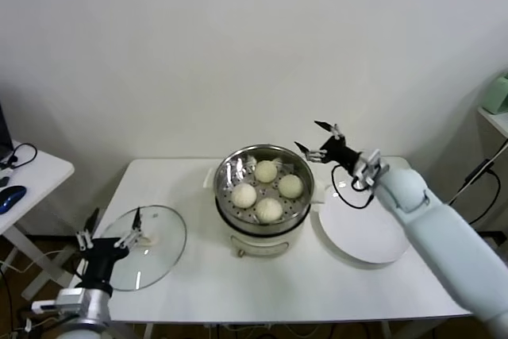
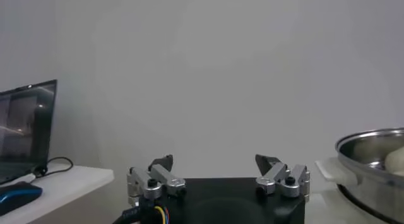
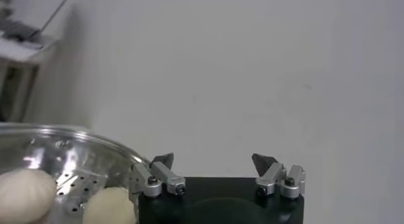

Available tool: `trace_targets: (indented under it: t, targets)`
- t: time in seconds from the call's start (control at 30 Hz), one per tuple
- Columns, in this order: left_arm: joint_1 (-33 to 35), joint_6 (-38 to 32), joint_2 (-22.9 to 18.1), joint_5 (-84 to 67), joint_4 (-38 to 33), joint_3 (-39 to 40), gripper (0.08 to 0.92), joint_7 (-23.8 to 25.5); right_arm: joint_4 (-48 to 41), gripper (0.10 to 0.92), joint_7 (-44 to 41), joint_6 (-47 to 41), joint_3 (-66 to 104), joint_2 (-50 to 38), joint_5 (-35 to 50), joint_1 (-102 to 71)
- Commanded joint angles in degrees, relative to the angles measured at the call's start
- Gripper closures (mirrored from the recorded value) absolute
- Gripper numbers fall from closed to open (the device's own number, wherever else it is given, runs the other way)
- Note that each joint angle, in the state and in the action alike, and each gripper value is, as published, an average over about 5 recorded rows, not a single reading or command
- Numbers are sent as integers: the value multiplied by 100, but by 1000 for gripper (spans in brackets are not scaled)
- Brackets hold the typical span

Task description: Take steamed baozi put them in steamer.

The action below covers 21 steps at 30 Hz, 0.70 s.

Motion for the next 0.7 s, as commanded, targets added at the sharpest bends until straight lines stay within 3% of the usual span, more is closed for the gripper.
trace_targets:
  t: [0.03,0.3,0.7]
  targets:
    - [-128,-108,-13,40,84,8,177,79,1214,203,865,381,2882,1477,-469,-3338]
    - [-175,-359,-17,-262,259,17,177,82,1704,203,919,688,3270,2396,-632,-4484]
    - [-123,-359,-45,-235,274,-5,177,133,1788,203,1098,831,3263,2437,-606,-4923]
